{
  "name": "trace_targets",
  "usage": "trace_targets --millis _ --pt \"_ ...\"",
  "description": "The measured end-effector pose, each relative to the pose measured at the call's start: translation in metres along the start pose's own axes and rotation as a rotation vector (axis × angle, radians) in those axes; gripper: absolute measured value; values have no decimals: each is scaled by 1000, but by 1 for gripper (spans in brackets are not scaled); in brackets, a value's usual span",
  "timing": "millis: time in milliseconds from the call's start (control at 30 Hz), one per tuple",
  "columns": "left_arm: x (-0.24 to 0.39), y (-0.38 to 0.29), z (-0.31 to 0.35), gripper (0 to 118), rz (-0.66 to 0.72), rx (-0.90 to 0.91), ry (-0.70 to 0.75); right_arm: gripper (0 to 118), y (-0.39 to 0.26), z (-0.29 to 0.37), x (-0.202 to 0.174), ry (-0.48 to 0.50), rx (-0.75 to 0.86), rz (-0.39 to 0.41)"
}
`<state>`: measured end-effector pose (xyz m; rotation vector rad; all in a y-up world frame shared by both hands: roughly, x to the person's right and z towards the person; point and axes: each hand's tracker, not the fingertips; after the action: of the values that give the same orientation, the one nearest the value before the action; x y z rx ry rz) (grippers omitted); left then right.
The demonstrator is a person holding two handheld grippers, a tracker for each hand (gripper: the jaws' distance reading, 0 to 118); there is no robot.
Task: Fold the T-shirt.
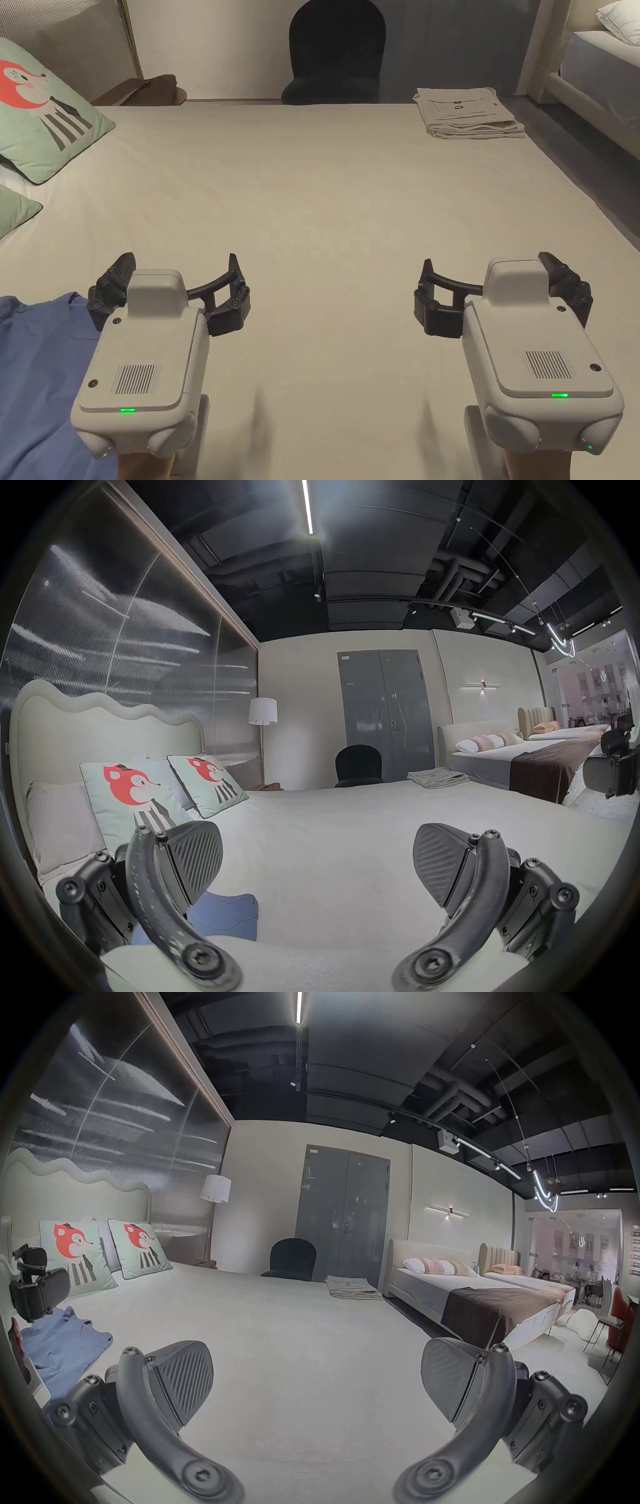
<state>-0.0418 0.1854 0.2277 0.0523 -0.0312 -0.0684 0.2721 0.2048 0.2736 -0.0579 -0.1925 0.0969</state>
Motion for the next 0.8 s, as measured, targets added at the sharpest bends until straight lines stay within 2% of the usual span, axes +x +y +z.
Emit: trace_targets --millis 800 --pt "1 1 1 110 -8 -2 -4 118 -1 -1 -1 1 -4 -2"
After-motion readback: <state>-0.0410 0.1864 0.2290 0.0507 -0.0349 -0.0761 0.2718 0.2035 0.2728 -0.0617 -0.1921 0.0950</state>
